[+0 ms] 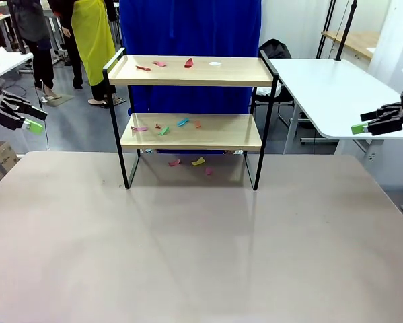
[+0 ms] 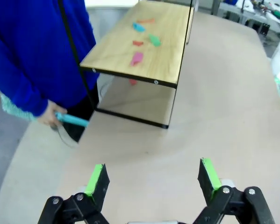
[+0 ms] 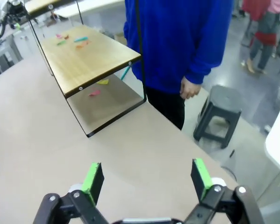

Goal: Clean the shelf.
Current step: Pick up the Duster handed by the human.

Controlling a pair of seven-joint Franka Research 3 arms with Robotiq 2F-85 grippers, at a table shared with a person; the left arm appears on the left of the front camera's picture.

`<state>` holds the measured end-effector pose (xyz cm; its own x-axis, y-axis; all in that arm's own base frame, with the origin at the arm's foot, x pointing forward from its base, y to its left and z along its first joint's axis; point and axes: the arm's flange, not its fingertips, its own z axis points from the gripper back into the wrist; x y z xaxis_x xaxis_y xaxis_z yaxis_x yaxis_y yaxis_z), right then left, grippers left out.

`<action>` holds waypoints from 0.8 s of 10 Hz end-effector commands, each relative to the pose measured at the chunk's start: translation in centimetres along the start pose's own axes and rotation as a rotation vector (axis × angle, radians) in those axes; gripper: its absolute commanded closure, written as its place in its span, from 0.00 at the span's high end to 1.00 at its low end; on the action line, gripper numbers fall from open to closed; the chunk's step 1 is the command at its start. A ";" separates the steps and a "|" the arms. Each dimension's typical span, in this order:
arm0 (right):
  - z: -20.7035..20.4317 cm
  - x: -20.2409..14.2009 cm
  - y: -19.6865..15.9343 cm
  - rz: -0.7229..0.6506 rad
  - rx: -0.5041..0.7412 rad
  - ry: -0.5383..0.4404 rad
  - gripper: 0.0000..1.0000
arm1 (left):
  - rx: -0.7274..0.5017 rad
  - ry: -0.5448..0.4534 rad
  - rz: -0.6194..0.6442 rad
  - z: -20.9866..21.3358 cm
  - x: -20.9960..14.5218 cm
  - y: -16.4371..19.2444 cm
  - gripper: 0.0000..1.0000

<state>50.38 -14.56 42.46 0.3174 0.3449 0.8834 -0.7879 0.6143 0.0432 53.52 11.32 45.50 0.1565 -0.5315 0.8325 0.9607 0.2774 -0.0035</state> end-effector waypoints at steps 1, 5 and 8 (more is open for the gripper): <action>-0.6 -1.8 -3.4 0.026 0.077 -0.093 1.00 | -0.043 -0.118 -0.089 0.7 -1.7 1.5 1.00; 0.2 -3.7 -5.9 0.046 0.089 -0.193 1.00 | -0.042 -0.209 -0.143 1.2 -4.4 4.0 1.00; 0.9 -4.3 -6.3 0.057 0.077 -0.232 1.00 | -0.030 -0.237 -0.147 1.5 -5.8 4.5 1.00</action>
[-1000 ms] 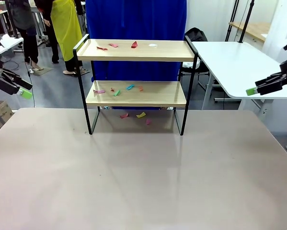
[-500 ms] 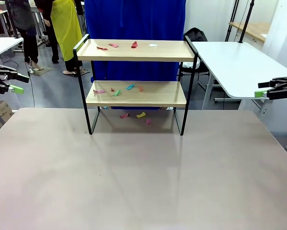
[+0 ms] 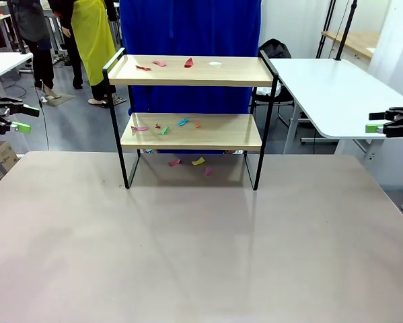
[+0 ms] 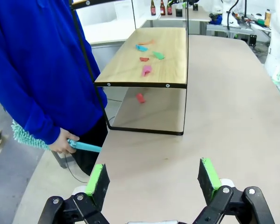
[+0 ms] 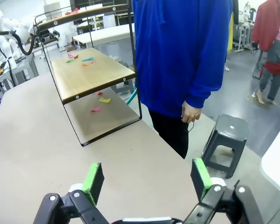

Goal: Clean the shelf.
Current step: Pick up the Duster handed by the human.

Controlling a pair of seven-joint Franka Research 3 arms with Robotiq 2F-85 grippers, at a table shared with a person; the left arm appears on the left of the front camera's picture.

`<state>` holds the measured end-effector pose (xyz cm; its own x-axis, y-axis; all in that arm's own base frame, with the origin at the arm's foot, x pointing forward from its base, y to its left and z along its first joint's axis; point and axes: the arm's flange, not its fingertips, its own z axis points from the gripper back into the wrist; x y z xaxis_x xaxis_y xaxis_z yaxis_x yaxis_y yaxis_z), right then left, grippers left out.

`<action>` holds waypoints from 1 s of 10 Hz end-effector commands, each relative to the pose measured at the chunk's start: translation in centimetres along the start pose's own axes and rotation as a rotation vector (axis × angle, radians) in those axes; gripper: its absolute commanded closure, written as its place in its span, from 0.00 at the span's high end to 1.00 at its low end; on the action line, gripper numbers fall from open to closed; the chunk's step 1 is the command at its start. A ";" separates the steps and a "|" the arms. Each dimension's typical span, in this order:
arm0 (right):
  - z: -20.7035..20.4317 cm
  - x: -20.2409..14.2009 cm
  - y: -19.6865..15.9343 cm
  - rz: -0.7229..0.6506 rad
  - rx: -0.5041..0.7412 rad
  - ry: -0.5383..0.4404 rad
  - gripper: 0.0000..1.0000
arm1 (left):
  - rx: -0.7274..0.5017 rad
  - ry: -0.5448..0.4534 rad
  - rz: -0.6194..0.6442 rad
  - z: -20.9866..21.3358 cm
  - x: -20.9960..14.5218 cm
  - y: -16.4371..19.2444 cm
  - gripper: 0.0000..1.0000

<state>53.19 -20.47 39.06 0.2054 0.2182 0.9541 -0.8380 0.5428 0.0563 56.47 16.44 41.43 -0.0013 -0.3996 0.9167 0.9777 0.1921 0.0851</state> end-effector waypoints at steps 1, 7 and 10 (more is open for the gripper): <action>0.1 -0.3 -0.6 0.031 -0.006 -0.056 1.00 | 0.004 -0.054 -0.025 0.4 -0.7 0.4 1.00; 1.2 0.8 -0.4 0.026 0.019 -0.162 1.00 | 0.008 -0.188 -0.074 1.7 0.4 -0.5 1.00; 1.5 1.3 -0.4 0.024 0.019 -0.181 1.00 | -0.003 -0.239 -0.094 2.5 1.2 -0.9 1.00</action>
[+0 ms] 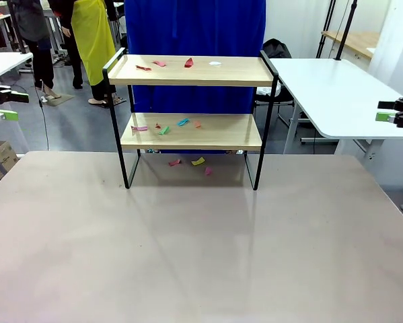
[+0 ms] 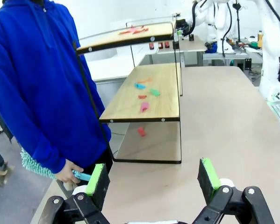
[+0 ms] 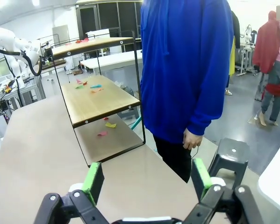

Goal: Clean the shelf.
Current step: Pick up the Duster handed by the human.

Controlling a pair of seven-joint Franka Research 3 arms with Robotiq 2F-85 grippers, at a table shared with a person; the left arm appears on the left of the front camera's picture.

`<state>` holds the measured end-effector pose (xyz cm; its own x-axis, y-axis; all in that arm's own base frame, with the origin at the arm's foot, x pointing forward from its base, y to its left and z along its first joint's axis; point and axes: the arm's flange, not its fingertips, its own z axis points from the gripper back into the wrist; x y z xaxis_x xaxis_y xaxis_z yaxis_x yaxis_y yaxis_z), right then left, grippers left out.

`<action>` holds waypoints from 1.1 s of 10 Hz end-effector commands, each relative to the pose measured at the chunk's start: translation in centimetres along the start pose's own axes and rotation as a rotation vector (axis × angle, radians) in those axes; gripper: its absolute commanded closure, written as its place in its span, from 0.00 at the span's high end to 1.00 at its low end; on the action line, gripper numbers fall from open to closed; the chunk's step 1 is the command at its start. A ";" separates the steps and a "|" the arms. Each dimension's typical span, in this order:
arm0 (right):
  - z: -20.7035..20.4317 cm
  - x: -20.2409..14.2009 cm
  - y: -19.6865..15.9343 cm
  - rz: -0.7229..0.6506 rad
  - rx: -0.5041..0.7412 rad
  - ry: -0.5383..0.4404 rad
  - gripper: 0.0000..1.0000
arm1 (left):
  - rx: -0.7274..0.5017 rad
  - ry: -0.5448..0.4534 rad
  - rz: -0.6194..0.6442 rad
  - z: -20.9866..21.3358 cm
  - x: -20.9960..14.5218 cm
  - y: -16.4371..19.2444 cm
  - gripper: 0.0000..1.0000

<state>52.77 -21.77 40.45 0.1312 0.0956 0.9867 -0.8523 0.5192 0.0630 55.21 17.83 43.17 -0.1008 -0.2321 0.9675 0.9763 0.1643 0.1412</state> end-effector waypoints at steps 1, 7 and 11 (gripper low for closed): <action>-0.4 0.2 -0.3 0.024 -0.008 -0.031 1.00 | 0.006 -0.051 -0.028 0.6 0.2 -0.1 1.00; 0.0 0.0 0.0 0.000 0.000 -0.001 1.00 | -0.006 -0.037 -0.001 0.5 0.1 -0.3 1.00; 0.0 0.0 0.0 0.000 0.000 -0.001 1.00 | -0.006 -0.037 -0.001 0.5 0.1 -0.3 1.00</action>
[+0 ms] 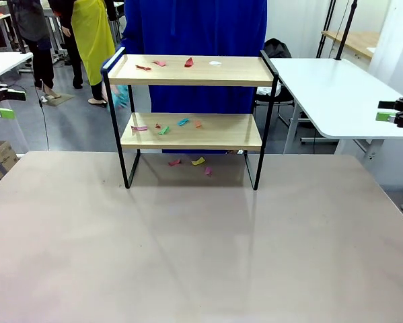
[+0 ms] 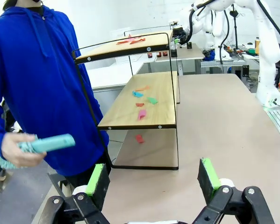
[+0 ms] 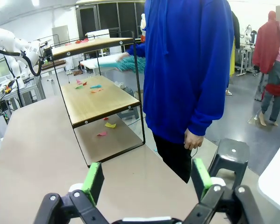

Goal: Clean the shelf.
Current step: Pick up the Duster handed by the human.

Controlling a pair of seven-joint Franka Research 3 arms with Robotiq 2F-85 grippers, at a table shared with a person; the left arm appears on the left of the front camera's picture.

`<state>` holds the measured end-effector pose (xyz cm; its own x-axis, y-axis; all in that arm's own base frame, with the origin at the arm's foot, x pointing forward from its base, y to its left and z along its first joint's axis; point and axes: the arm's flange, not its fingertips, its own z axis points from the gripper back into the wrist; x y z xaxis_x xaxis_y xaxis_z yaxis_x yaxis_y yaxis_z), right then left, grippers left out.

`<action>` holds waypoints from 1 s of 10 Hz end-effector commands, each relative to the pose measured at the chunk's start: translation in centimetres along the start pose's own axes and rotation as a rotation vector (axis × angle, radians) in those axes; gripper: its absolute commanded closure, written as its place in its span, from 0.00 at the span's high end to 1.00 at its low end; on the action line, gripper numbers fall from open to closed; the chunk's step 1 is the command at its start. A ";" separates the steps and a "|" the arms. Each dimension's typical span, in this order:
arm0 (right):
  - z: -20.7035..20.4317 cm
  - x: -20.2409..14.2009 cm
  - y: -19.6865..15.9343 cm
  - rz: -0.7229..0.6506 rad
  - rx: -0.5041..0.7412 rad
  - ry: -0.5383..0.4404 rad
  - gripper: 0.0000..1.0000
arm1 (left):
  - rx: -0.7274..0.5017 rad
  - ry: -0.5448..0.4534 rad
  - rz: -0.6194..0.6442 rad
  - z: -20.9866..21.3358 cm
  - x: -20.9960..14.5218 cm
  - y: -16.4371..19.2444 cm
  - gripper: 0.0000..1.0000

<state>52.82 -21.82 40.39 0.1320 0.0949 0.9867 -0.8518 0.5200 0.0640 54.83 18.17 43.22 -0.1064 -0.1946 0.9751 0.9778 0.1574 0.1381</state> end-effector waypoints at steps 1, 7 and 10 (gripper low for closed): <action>0.0 0.1 0.0 0.001 0.001 -0.001 1.00 | 0.002 0.002 -0.002 0.0 0.1 0.0 1.00; 0.0 0.1 0.0 0.001 0.001 -0.001 1.00 | 0.002 0.002 -0.002 0.0 0.1 0.0 1.00; 0.0 0.1 0.0 0.001 0.001 -0.001 1.00 | 0.002 0.002 -0.002 0.0 0.1 0.0 1.00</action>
<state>52.82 -21.82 40.39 0.1321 0.0949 0.9867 -0.8517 0.5201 0.0640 54.83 18.17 43.22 -0.1064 -0.1946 0.9751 0.9778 0.1573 0.1381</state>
